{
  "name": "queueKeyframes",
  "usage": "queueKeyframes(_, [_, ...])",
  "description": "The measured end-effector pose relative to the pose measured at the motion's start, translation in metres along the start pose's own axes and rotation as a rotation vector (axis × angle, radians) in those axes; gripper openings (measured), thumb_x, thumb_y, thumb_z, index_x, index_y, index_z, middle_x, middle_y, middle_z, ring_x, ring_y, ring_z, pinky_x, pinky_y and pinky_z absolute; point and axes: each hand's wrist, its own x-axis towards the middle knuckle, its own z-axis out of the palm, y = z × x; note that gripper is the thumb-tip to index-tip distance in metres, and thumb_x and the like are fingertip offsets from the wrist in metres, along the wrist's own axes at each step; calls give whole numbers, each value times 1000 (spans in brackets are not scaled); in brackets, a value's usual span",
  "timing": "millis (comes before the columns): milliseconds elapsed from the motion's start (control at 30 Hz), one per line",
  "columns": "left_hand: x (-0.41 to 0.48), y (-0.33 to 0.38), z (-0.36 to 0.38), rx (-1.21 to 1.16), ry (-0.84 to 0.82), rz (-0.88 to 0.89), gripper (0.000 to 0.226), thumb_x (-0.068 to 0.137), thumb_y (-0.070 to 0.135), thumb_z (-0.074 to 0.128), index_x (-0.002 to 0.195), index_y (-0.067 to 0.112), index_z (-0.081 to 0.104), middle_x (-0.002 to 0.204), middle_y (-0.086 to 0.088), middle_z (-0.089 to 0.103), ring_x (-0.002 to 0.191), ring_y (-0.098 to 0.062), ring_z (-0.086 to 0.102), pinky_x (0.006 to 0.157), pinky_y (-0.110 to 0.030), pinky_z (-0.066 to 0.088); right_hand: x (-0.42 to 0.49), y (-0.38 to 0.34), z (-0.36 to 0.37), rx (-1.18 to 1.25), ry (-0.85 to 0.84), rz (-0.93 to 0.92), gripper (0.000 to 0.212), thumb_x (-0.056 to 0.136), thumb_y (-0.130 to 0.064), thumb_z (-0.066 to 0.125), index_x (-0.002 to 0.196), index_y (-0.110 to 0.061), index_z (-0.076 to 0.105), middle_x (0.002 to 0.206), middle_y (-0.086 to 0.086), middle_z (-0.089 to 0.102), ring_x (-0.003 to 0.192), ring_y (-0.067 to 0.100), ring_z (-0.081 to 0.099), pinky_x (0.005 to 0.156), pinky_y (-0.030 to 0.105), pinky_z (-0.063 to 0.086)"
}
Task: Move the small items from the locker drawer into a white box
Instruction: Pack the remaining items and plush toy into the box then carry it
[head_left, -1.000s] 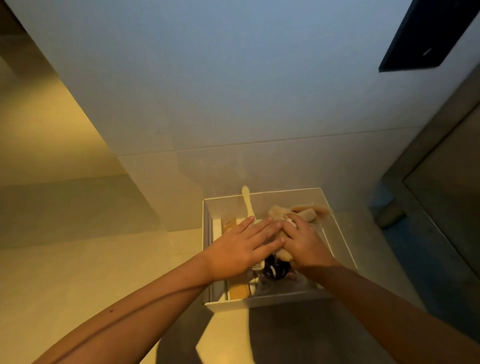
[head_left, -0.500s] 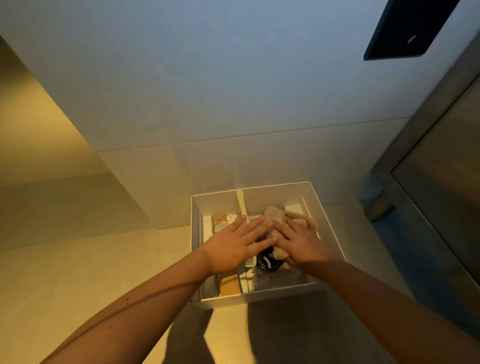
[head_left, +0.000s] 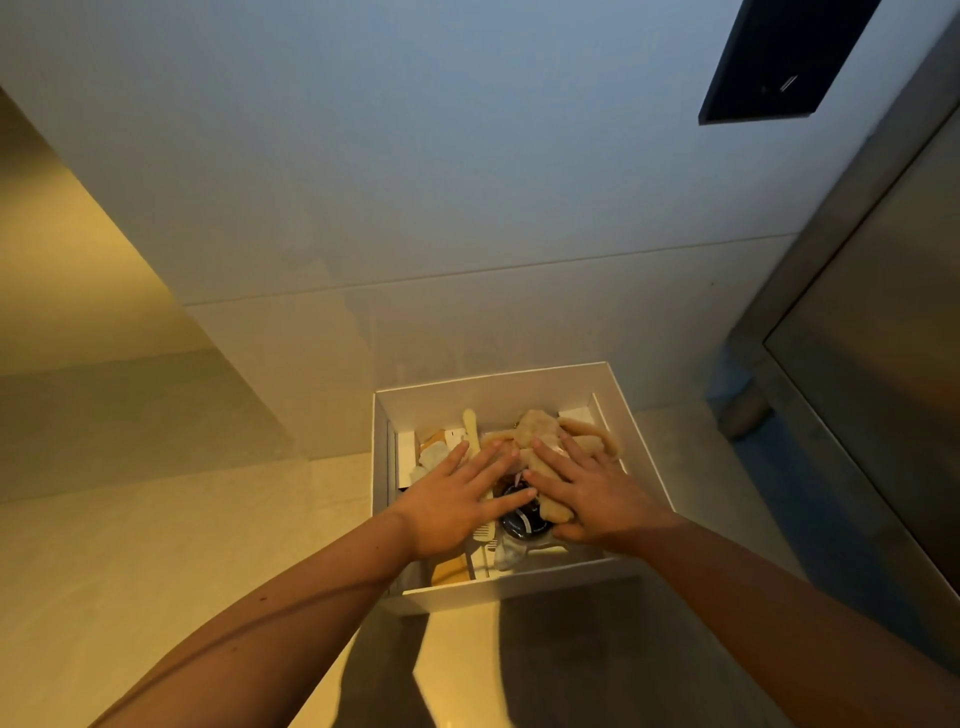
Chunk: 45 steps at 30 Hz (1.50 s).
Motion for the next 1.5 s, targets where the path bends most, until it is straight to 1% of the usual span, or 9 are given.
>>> queueKeyframes(267, [4,-3,3,-90,-186,-148,76,96,42,39,139,30,-22,152,-11,-21,137,-30,-22,110,-47,-10,-8,2,-4,21,18,-6,74,89,-52,45,146,-35,-1,152,-2,-21,138,26,-22,111,50,0])
queueKeyframes(433, [4,-11,5,-79,-200,-154,90,83,66,37,141,28,-21,150,-10,-24,137,-30,-22,109,-46,-13,-14,9,-7,-20,22,-7,77,89,-58,41,146,-34,-3,154,1,-18,139,28,-18,111,44,-10])
queueKeyframes(833, [-40,-44,-6,23,-8,-218,74,85,67,16,134,33,-26,142,-9,-30,129,-27,-29,104,-42,-19,-33,35,-25,-123,64,3,69,93,-51,36,146,-30,-3,155,-3,-12,140,22,-17,112,48,-2])
queueKeyframes(933, [-60,-54,-6,30,-6,-246,68,83,65,4,137,32,-20,149,-11,-19,134,-28,-21,106,-42,-15,-41,42,-30,-136,86,-4,63,96,-48,33,146,-33,-2,154,-5,-16,134,18,-23,112,46,-3])
queueKeyframes(1000, [-73,-53,-14,4,23,-225,66,85,62,-1,142,29,-1,152,-14,2,138,-33,1,108,-47,-2,-46,47,-34,-135,124,-15,58,96,-45,32,146,-35,2,154,-5,-14,133,16,-21,111,45,-5])
queueKeyframes(1133, [-95,-53,-20,4,78,-177,65,97,47,5,129,15,52,130,-15,53,117,-32,52,93,-48,38,-53,55,-38,-147,180,-38,54,96,-31,40,145,-30,17,155,2,7,142,23,2,112,43,-1])
queueKeyframes(1333, [-109,-57,-17,71,102,-178,65,100,39,3,123,15,60,125,-12,59,113,-28,57,88,-47,46,-59,56,-45,-202,230,-97,59,82,-15,68,135,-21,44,147,11,32,134,35,31,108,50,19])
queueKeyframes(1433, [-114,-59,-13,90,123,-165,64,101,35,3,122,16,60,124,-12,59,112,-29,58,87,-48,47,-63,59,-56,-266,321,-114,69,46,-6,90,111,-11,67,116,18,63,105,37,60,85,53,46])
queueKeyframes(1500, [-116,-58,-10,97,162,-165,46,100,32,23,122,15,60,125,-14,58,111,-31,58,87,-49,46,-64,63,-56,-307,346,-108,72,36,-4,91,105,-12,70,110,18,66,100,37,63,78,53,50])
